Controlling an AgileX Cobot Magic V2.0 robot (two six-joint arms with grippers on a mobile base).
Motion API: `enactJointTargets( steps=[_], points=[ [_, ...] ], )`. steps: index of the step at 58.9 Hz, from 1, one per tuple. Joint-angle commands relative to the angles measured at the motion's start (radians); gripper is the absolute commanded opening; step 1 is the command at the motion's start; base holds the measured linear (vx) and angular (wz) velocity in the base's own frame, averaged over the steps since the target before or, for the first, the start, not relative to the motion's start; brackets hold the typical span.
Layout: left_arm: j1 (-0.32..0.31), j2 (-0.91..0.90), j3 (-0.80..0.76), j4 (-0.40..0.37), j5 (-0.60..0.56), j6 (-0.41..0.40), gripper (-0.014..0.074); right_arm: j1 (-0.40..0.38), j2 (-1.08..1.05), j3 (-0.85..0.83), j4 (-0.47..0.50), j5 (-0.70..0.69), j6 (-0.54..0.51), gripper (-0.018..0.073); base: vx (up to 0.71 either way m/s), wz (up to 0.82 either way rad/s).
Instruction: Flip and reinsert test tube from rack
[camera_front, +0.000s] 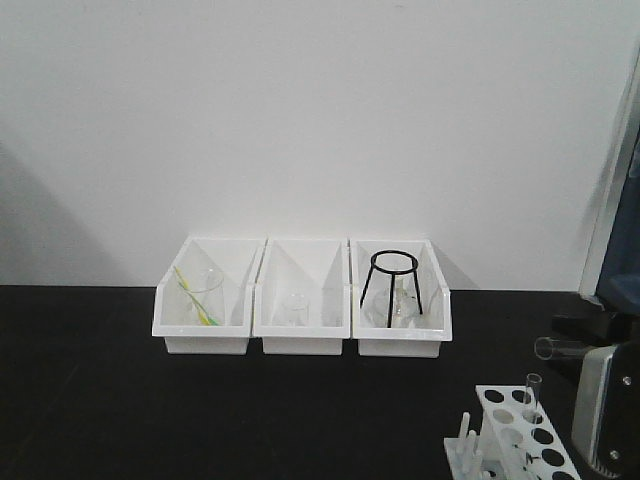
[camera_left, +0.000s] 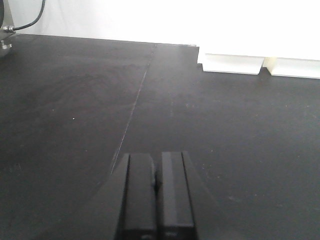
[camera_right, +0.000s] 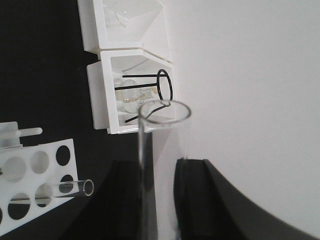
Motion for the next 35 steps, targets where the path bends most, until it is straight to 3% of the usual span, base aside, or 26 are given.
enactJointTargets(
  steps=[1,9,18,26,35],
  points=[
    [-0.007,-0.013,0.001,-0.004,-0.087,0.0,-0.0006,0.001,-0.022,-0.037,0.024,0.022,-0.042,-0.0008,0.0,0.0],
    [-0.007,-0.013,0.001,-0.004,-0.087,0.0,-0.0006,0.001,-0.022,-0.037,0.025,0.047,-0.111,-0.0008,0.0,0.0],
    [-0.007,-0.013,0.001,-0.004,-0.087,0.0,-0.0006,0.001,-0.022,-0.037,0.069,0.05,-0.072,-0.0008,0.0,0.0],
    [-0.007,-0.013,0.001,-0.004,-0.087,0.0,-0.0006,0.001,-0.022,-0.037,0.316,0.041,0.12,-0.0008,0.0,0.0],
    [-0.007,-0.013,0.001,-0.004,-0.087,0.0,-0.0006,0.001,-0.022,-0.037,0.705,0.031,0.318,-0.0008,0.0,0.0]
  ],
)
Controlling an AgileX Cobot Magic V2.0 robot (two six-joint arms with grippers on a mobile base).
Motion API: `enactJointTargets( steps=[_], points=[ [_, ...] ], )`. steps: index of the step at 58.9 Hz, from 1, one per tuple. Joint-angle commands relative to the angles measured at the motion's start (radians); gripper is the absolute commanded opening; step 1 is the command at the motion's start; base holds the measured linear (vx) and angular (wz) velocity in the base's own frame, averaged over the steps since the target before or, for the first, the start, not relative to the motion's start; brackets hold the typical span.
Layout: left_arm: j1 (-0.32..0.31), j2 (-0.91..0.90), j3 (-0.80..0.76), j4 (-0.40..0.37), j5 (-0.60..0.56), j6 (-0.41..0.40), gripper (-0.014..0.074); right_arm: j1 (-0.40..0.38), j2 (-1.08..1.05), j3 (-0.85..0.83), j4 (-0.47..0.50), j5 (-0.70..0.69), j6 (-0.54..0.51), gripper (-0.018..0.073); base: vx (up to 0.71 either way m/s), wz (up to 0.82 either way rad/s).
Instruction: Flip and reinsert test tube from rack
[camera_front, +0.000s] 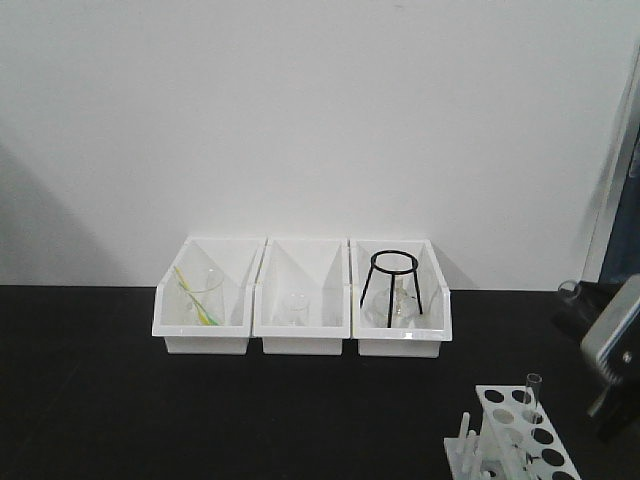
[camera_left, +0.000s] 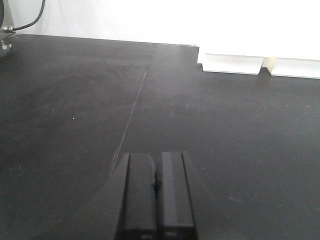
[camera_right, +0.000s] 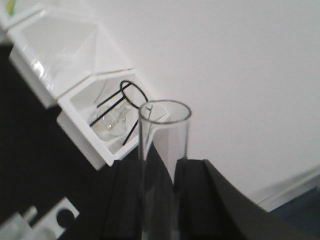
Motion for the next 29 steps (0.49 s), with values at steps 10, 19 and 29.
enactJointTargets(
  steps=[10,19,29],
  points=[
    [-0.007,-0.013,0.001,-0.004,-0.087,0.0,-0.0006,0.001,0.026,-0.034,0.51,-0.08,0.17,-0.0008,0.0,0.0],
    [-0.007,-0.013,0.001,-0.004,-0.087,0.0,-0.0006,0.001,0.107,-0.034,0.585,-0.204,0.219,-0.0008,0.0,0.0],
    [-0.007,-0.013,0.001,-0.004,-0.087,0.0,-0.0006,0.001,0.166,-0.031,0.531,-0.26,0.213,-0.0008,0.0,0.0]
  ],
)
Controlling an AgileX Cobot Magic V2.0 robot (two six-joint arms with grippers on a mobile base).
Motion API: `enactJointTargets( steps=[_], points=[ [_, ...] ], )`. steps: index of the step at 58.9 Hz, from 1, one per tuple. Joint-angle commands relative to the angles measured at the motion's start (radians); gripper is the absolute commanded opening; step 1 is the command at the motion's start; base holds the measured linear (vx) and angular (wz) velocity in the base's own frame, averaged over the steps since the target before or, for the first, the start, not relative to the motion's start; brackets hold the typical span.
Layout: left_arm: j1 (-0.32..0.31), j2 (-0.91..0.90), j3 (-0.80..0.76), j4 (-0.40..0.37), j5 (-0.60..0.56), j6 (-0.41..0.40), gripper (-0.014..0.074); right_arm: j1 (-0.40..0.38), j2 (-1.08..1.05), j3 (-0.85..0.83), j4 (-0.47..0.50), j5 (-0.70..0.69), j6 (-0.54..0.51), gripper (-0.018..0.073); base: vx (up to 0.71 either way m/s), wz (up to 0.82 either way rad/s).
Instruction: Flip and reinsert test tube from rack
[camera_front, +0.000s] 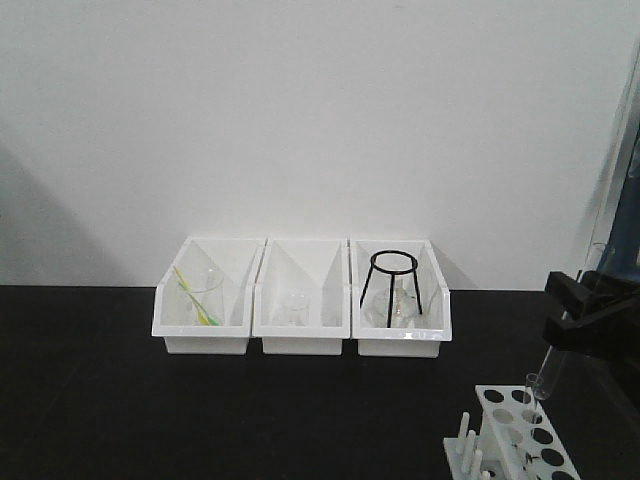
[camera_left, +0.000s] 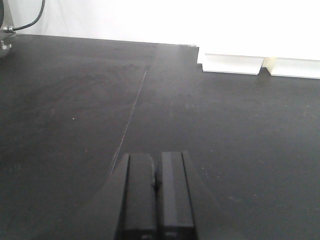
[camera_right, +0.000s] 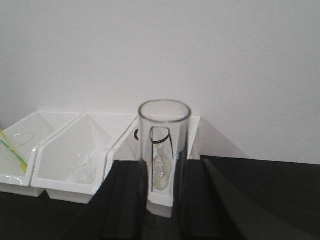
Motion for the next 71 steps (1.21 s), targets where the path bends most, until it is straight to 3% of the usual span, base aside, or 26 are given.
enactJointTargets(
  steps=[1,15,28,36,65,71],
  points=[
    [-0.007,-0.013,0.001,-0.004,-0.087,0.0,-0.0006,0.001,-0.009,-0.032,-0.019,-0.111,-0.004,-0.0008,0.0,0.0],
    [-0.007,-0.013,0.001,-0.004,-0.087,0.0,-0.0006,0.001,0.008,-0.022,-0.078,-0.153,-0.006,-0.0008,0.0,0.0],
    [-0.007,-0.013,0.001,-0.004,-0.087,0.0,-0.0006,0.001,0.007,0.137,0.036,-0.29,-0.088,-0.0008,0.0,0.0],
    [-0.007,-0.013,0.001,-0.004,-0.087,0.0,-0.0006,0.001,0.007,0.146,0.119,-0.265,-0.135,-0.0008,0.0,0.0],
    [-0.007,-0.013,0.001,-0.004,-0.087,0.0,-0.0006,0.001,0.096,0.146,0.087,-0.312,-0.15,-0.0008,0.0,0.0],
    [-0.007,-0.013,0.001,-0.004,-0.087,0.0,-0.0006,0.001,0.12,0.146,0.041,-0.314,-0.162,-0.0008,0.0,0.0]
  ],
)
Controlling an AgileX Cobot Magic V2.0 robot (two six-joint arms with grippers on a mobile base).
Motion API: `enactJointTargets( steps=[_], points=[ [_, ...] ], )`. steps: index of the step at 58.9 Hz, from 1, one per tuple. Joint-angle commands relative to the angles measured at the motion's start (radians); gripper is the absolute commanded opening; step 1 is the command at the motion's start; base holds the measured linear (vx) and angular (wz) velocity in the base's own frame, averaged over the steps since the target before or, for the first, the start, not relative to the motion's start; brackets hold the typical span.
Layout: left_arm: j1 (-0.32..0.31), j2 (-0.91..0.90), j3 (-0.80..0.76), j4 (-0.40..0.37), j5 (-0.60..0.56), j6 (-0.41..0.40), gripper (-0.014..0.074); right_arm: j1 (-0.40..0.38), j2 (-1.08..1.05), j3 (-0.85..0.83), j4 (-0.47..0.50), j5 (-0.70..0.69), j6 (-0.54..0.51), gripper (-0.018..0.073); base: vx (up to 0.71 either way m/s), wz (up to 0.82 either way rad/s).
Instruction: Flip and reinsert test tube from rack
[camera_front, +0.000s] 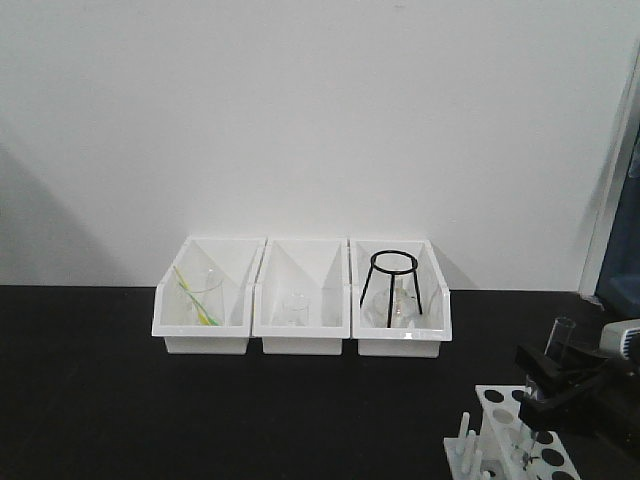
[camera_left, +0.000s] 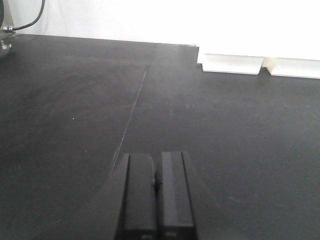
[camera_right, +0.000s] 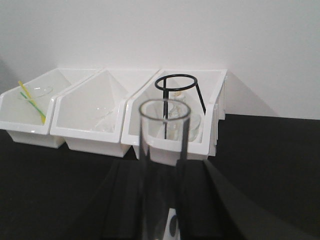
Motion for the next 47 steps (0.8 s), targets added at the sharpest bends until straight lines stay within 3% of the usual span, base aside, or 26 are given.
enactJointTargets(
  steps=[1,25,47],
  points=[
    [-0.007,-0.013,0.001,-0.004,-0.087,0.0,-0.0006,0.001,-0.007,-0.025,-0.025,-0.09,-0.024,-0.0008,0.0,0.0],
    [-0.007,-0.013,0.001,-0.004,-0.087,0.0,-0.0006,0.001,0.18,-0.025,-0.097,-0.263,-0.075,-0.0008,0.0,0.0],
    [-0.007,-0.013,0.001,-0.004,-0.087,0.0,-0.0006,0.001,0.225,-0.025,-0.103,-0.268,-0.069,0.0033,0.0,0.0]
  ],
)
